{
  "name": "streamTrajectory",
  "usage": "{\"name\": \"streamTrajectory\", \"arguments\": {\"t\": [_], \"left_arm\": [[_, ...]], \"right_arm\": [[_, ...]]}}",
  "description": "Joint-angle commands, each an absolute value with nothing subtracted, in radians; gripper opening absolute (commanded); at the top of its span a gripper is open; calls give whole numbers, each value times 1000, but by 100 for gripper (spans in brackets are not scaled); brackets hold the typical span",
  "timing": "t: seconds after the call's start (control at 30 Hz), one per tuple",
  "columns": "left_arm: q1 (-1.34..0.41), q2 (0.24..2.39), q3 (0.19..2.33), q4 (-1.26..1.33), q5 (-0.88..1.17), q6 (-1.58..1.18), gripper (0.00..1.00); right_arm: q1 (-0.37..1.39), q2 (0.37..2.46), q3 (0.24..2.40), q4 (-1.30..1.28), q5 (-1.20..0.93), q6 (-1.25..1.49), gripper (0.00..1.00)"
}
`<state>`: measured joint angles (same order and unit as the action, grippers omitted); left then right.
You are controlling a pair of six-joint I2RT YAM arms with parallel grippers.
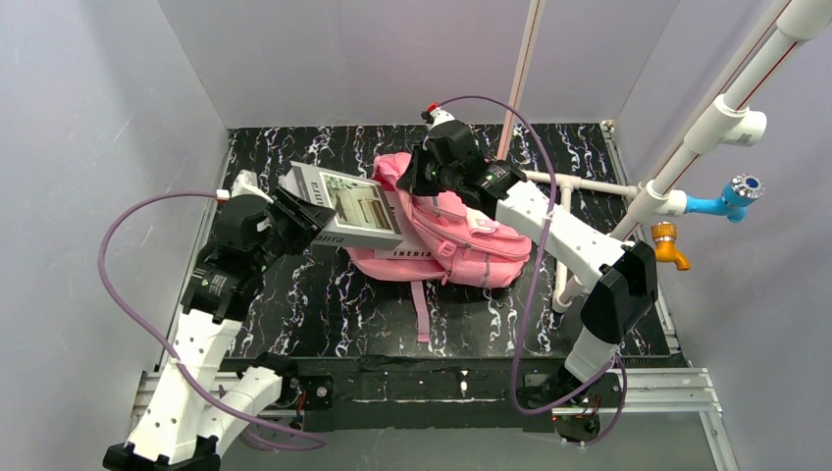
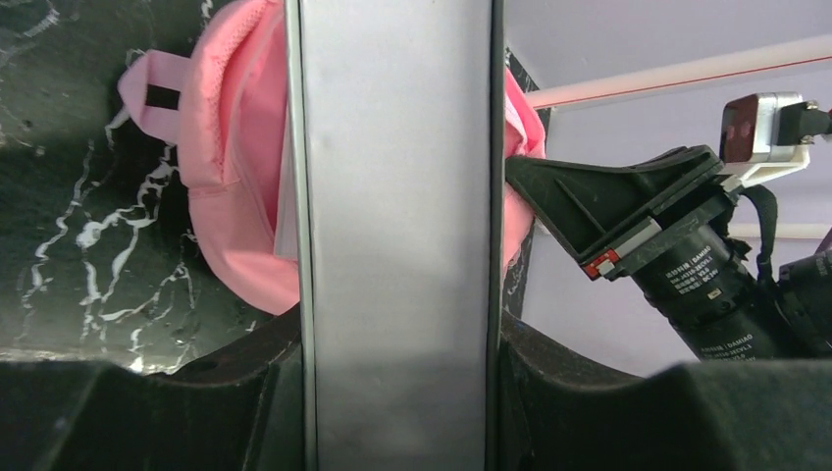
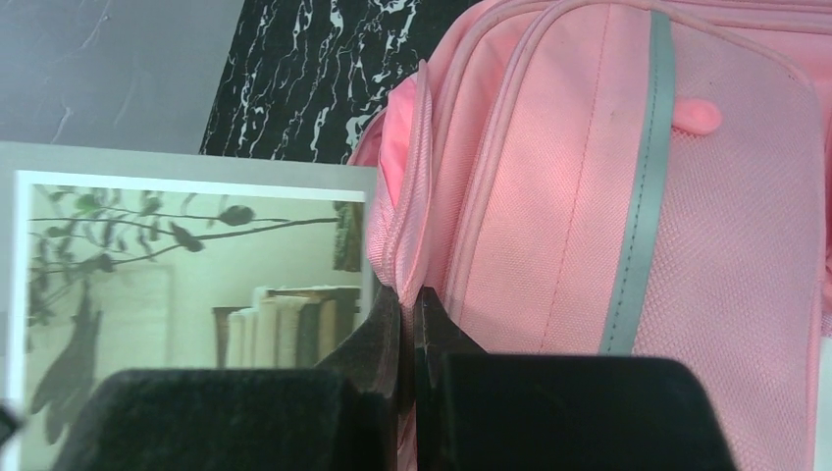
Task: Pack the student bag
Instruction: Place the book in the student bag.
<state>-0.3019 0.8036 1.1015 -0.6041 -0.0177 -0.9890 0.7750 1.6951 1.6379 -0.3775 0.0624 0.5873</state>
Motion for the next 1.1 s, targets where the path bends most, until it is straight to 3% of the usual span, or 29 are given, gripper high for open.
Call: {"name": "streamTrajectory", "arguments": {"t": [0.0,0.3,0.53,0.83,1.07], "left_arm": [[-293,838,1028,-412,79,-1069,0],[-283,1001,947,-206,165,-1119,0],[-287,1115,789,98,219,-1211,0],[-452,1296,783,280,148,-1272,0],[-503,1422,785,417,253,-1335,0]], "right_arm": [[749,1615,1704,-158,47,608,1],[749,1605,1705,-139,-73,633,1],[749,1636,1733,-114,-176,688,1],[761,1653,1728,-66,-201,724,1],[764,1660,1727,-69,-197,714,1]]}}
